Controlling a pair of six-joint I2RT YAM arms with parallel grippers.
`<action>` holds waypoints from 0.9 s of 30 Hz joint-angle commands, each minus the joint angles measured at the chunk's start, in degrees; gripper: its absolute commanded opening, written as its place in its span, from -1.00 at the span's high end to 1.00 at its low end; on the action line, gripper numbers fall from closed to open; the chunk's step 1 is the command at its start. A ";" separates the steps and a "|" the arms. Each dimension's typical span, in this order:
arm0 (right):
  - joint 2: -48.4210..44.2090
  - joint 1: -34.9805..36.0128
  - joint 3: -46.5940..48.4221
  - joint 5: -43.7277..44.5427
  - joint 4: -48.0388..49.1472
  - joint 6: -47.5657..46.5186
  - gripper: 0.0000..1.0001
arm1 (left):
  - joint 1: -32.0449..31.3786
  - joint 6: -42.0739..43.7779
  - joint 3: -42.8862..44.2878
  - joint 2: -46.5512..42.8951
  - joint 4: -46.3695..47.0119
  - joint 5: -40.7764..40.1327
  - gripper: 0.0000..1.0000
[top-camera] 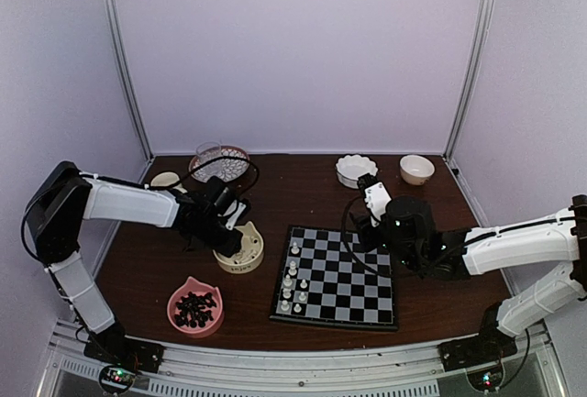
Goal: Set up the chess pieces on the board
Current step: Pick up the queen from the storage box.
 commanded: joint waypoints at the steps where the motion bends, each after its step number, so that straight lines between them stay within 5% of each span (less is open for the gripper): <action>1: -1.52 -0.34 1.02 -0.50 -0.79 0.00 0.12 | 0.26 1.21 2.61 2.13 -1.86 -1.49 0.46; 15: -1.72 -0.35 1.01 -0.71 -0.87 0.01 0.12 | 0.22 0.89 0.42 -1.50 -0.28 0.13 0.73; 27: -1.11 -0.31 1.49 -2.16 -1.09 0.01 0.11 | 0.10 1.90 -11.20 -16.44 14.67 14.46 0.78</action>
